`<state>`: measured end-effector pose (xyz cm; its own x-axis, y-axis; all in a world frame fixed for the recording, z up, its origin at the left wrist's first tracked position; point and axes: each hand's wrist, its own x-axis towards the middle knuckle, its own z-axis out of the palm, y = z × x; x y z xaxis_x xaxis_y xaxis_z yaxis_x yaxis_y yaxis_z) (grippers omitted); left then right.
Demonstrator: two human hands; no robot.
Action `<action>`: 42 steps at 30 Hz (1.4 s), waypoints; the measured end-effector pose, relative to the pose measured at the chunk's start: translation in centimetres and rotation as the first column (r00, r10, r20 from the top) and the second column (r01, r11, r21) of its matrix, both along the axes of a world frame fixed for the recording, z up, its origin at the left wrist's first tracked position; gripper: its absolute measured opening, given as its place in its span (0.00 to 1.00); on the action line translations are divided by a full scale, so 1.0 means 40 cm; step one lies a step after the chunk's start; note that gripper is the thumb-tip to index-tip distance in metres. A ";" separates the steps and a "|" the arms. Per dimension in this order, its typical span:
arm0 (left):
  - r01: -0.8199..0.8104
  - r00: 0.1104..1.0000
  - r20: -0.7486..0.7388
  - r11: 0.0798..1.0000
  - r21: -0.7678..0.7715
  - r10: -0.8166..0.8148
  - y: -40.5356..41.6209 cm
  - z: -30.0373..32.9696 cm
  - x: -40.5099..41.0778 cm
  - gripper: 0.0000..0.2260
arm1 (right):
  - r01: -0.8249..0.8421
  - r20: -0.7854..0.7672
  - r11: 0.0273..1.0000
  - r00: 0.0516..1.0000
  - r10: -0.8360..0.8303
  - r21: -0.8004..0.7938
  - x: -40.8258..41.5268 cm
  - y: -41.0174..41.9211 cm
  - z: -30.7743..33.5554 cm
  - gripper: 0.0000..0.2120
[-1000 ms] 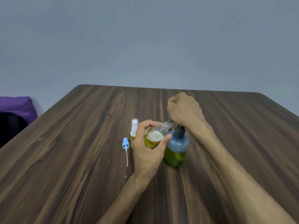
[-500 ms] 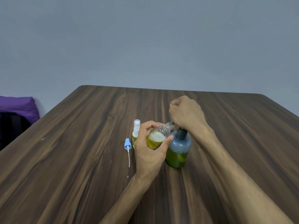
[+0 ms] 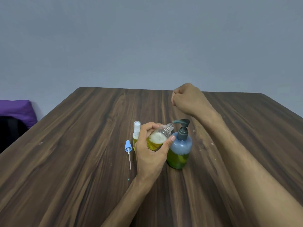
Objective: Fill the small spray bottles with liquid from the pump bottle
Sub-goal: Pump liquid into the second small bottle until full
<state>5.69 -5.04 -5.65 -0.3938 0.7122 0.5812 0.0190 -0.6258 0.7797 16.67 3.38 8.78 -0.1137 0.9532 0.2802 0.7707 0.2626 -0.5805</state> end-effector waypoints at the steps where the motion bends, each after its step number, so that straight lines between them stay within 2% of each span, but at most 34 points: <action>1: -0.002 1.000 -0.001 1.000 0.000 0.002 0.001 -0.001 0.000 0.22 | -0.001 0.003 1.000 1.000 0.001 0.013 -0.004 0.000 0.000 0.10; 2: -0.002 1.000 0.000 1.000 0.001 0.002 0.001 -0.002 -0.001 0.21 | 0.006 0.027 1.000 1.000 -0.007 0.025 -0.009 -0.003 -0.007 0.08; 5: -0.002 1.000 -0.005 1.000 0.007 0.002 0.003 -0.004 -0.003 0.21 | 0.063 0.160 0.998 0.985 -0.067 0.032 -0.022 -0.018 -0.056 0.15; 8: -0.011 1.000 -0.024 1.000 0.016 0.011 0.001 -0.005 -0.004 0.21 | 0.090 0.224 0.990 0.968 -0.112 0.105 -0.028 -0.032 -0.084 0.17; 13: -0.012 1.000 -0.014 1.000 0.011 0.012 0.003 -0.007 -0.004 0.21 | 0.097 0.157 0.982 0.980 -0.123 0.161 -0.029 -0.026 -0.061 0.15; 19: -0.008 1.000 -0.022 1.000 0.019 0.009 0.002 -0.005 -0.003 0.22 | 0.127 0.161 0.980 0.975 -0.151 0.151 -0.025 -0.037 -0.081 0.16; 24: -0.011 1.000 -0.020 0.999 0.033 0.012 0.001 -0.005 -0.004 0.22 | 0.127 0.125 0.960 0.979 -0.163 0.251 -0.031 -0.033 -0.058 0.14; 28: -0.003 0.999 -0.032 1.000 0.030 0.004 0.004 -0.009 -0.004 0.22 | 0.114 0.157 0.969 0.976 -0.151 0.220 -0.028 -0.043 -0.084 0.21; 33: -0.019 0.999 -0.031 0.999 0.036 0.020 0.000 -0.007 -0.004 0.21 | 0.140 0.154 0.955 0.971 -0.184 0.262 -0.030 -0.035 -0.062 0.16; 37: -0.015 0.999 -0.030 1.000 0.027 0.016 0.002 -0.005 -0.002 0.21 | 0.153 0.185 0.966 0.964 -0.192 0.207 -0.030 -0.044 -0.080 0.18; 42: -0.018 0.999 -0.041 0.999 0.048 0.020 -0.001 -0.004 -0.005 0.23 | 0.143 0.155 0.964 0.971 -0.180 0.226 -0.030 -0.036 -0.063 0.16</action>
<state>5.47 -5.08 -5.81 -0.3815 0.6759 0.6306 0.0626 -0.6617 0.7471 15.45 1.93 6.27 -0.0276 0.8839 0.4669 0.8965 0.2286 -0.3796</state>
